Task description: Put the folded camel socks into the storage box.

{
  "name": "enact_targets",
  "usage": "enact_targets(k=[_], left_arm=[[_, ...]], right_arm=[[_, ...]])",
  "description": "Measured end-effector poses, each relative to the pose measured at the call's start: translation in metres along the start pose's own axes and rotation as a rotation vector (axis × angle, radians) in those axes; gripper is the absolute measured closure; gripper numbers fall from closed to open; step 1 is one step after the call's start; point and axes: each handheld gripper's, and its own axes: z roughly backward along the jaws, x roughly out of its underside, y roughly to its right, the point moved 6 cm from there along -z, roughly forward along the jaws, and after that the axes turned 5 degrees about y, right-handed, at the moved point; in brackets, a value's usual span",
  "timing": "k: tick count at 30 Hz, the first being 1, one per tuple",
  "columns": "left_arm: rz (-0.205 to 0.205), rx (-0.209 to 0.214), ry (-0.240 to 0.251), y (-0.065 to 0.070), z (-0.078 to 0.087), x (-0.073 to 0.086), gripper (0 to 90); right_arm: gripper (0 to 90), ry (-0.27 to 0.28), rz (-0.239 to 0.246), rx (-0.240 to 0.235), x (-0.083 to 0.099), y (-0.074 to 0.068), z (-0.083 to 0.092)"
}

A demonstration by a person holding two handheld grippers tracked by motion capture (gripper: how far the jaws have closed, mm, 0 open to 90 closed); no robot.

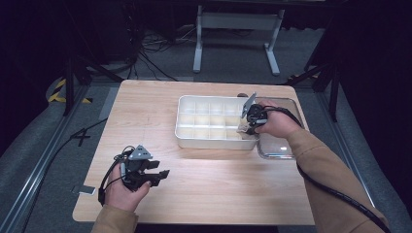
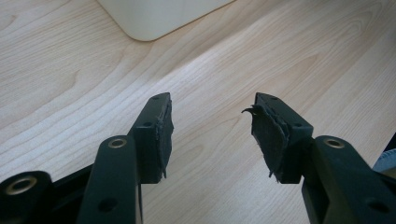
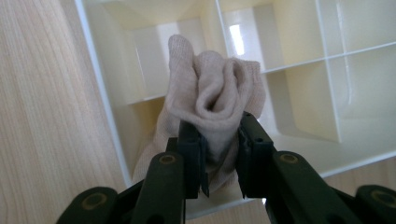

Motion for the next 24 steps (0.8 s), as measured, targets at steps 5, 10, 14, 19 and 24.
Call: enact_targets(k=[5,10,14,19,24], left_arm=[[-0.002,0.001,-0.001,0.0,-0.001,-0.001,48.6],[-0.008,0.003,-0.004,0.001,-0.002,-0.001,48.5],[-0.005,0.003,-0.003,0.0,-0.002,-0.001,48.5],[-0.007,0.002,-0.009,0.0,-0.004,-0.001,48.5],[-0.005,0.007,-0.008,0.001,-0.004,-0.001,48.5]], right_arm=[[74.1,-0.026,-0.022,-0.01,0.003,-0.002,-0.006],[74.0,-0.049,-0.032,-0.026,0.007,-0.003,-0.015],[73.9,-0.059,-0.041,-0.036,0.011,-0.004,-0.024],[73.9,-0.073,-0.042,-0.045,0.014,-0.004,-0.033],[73.7,-0.067,-0.062,-0.049,0.014,-0.004,-0.034]])
